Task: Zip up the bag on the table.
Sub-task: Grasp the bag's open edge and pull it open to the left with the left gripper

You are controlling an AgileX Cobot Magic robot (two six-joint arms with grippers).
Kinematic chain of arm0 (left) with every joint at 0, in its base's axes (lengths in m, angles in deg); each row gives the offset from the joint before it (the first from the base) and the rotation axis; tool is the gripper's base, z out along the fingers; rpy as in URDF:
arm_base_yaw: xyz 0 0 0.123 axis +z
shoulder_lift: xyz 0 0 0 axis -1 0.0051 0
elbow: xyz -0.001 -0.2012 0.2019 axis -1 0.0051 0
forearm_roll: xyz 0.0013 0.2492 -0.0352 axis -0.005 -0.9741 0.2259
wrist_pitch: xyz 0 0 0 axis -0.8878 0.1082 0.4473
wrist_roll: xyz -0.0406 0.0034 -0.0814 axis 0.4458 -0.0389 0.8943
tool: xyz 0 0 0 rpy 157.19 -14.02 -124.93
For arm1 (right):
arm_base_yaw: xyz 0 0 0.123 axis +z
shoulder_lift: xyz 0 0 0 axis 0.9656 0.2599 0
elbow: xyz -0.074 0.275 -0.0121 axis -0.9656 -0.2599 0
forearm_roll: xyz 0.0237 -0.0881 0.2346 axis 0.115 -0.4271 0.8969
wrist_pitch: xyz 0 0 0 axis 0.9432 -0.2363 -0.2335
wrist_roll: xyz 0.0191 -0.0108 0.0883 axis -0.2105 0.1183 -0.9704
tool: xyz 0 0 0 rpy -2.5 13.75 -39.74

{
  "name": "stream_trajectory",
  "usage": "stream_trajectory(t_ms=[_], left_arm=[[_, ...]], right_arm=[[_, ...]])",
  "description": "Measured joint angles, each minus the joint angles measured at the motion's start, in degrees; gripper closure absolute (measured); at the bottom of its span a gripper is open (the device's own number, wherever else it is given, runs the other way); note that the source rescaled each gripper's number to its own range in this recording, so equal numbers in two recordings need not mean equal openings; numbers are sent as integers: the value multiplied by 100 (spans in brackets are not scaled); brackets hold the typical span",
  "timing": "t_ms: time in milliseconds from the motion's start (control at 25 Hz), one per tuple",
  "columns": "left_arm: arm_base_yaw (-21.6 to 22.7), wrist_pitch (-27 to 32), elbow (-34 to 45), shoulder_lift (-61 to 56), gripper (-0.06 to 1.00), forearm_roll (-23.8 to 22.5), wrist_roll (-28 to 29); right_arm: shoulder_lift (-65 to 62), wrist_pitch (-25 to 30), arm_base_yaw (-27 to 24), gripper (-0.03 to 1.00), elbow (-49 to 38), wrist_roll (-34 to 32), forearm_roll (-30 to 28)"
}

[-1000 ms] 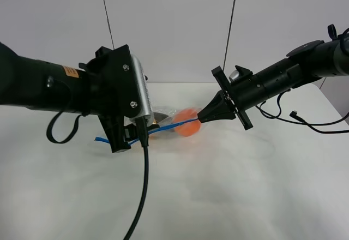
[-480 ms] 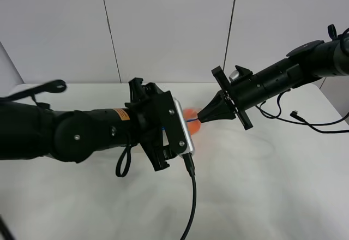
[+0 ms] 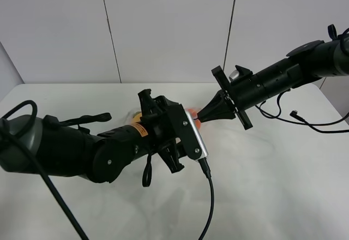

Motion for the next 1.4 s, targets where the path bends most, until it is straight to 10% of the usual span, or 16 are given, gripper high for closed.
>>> stream_trajectory(t_ms=[200,1040,1400], left_arm=[[0,-111,0,89,44,-46,179],[0,-850,0,576,59,-379,198],[0,-1052,0,576,88,-379,198]], right_arm=[[0,0,0,97,0,0,0],[0,-7,0,97,0,0,5],[0,-14,0,97,0,0,17]])
